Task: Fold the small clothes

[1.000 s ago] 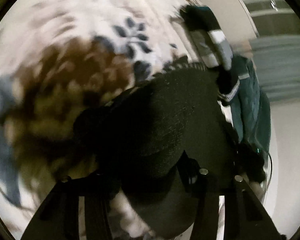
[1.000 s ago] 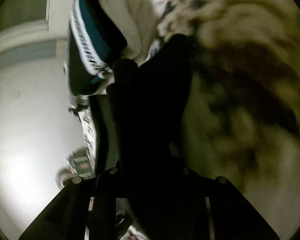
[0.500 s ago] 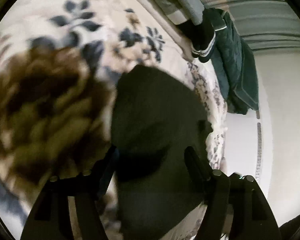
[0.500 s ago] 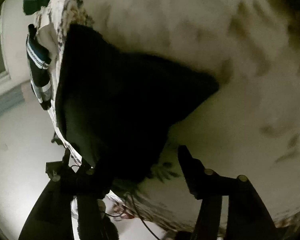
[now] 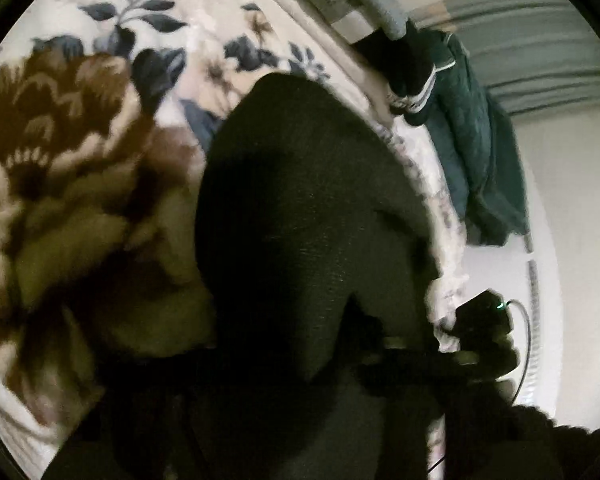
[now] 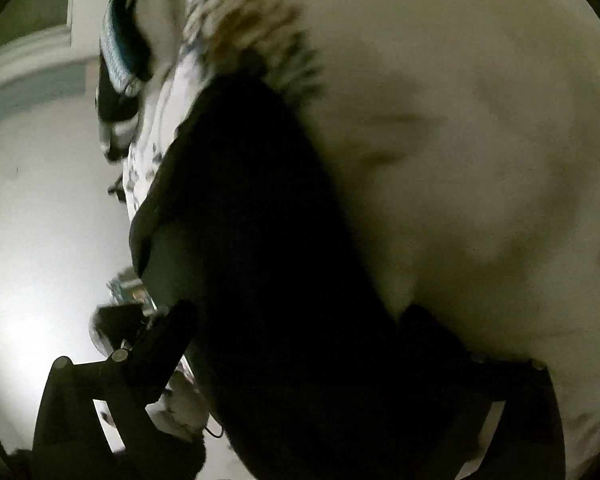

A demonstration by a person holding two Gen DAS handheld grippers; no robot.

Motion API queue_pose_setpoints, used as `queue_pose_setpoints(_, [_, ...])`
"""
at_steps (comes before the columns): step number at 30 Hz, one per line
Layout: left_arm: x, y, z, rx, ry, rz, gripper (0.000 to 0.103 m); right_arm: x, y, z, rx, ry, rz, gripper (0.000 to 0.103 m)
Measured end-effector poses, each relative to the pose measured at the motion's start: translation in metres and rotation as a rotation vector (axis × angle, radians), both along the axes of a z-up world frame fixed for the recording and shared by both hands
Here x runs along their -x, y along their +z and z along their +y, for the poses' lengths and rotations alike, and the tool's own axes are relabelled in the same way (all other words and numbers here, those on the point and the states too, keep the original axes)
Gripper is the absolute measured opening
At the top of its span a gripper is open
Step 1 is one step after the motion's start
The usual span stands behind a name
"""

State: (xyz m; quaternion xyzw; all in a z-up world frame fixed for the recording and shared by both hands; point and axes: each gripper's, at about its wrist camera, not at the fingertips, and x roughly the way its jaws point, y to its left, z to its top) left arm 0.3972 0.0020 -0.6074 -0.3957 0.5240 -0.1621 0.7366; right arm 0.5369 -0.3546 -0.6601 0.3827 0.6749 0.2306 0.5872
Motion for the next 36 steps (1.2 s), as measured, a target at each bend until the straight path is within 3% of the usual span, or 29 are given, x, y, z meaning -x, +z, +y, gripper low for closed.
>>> queue_pose_setpoints(1, [-0.003,0.005,0.003,0.000,0.004,0.007,0.022,0.004,0.002,0.006,0.017,0.012,0.019,0.027])
queue_pose_setpoints(5, [-0.009,0.038,0.023,0.006,-0.021,-0.002,0.021,0.024,0.019,0.016,-0.093,-0.075,0.060,0.024])
queue_pose_setpoints(8, [-0.012,0.044,0.038,-0.111,-0.095,0.030,0.025,0.047,0.032,0.037,-0.130,-0.047,0.073,0.023])
queue_pose_setpoints(10, [-0.010,0.029,0.049,-0.182,-0.125,0.127,0.038,0.061,0.019,0.052,-0.046,-0.001,0.113,0.023])
queue_pose_setpoints(11, [-0.004,0.024,0.057,-0.202,-0.123,0.155,0.038,0.063,0.013,0.055,-0.003,-0.004,0.134,0.027])
queue_pose_setpoints(13, [0.007,0.027,0.065,-0.234,-0.109,0.163,0.049,0.074,0.001,0.042,0.064,-0.059,0.186,0.045])
queue_pose_setpoints(17, [0.034,0.053,0.074,-0.371,-0.058,0.159,0.050,0.087,0.023,0.016,0.142,-0.166,0.158,0.055])
queue_pose_setpoints(18, [0.045,0.061,0.074,-0.501,-0.044,0.179,0.051,0.087,0.029,0.015,0.155,-0.180,0.142,0.056])
queue_pose_setpoints(20, [0.061,0.061,0.073,-0.667,-0.035,0.221,0.064,0.091,0.041,0.016,0.185,-0.184,0.116,0.056])
queue_pose_setpoints(22, [0.080,0.047,0.077,-0.757,-0.017,0.265,0.068,0.089,0.050,0.021,0.192,-0.169,0.085,0.056])
queue_pose_setpoints(24, [0.094,0.018,0.081,-0.761,-0.020,0.346,0.068,0.087,0.056,0.033,0.195,-0.139,0.060,0.056])
queue_pose_setpoints(26, [0.101,-0.012,0.081,-0.747,-0.033,0.407,0.085,0.079,0.060,0.054,0.245,-0.091,0.014,0.055])
queue_pose_setpoints(27, [0.102,-0.015,0.080,-0.760,-0.027,0.383,0.089,0.074,0.063,0.062,0.292,-0.082,-0.012,0.023])
queue_pose_setpoints(28, [0.102,-0.016,0.080,-0.762,-0.013,0.370,0.094,0.070,0.068,0.068,0.339,-0.069,-0.028,0.010])
queue_pose_setpoints(30, [0.100,-0.021,0.085,-0.735,0.004,0.366,0.103,0.070,0.081,0.069,0.400,-0.085,-0.065,0.009])
queue_pose_setpoints(32, [0.098,-0.025,0.088,-0.719,0.009,0.366,0.103,0.068,0.090,0.064,0.461,-0.092,-0.085,0.008])
queue_pose_setpoints(36, [0.098,-0.027,0.089,-0.734,0.012,0.357,0.103,0.066,0.064,0.061,0.471,-0.004,0.006,0.009])
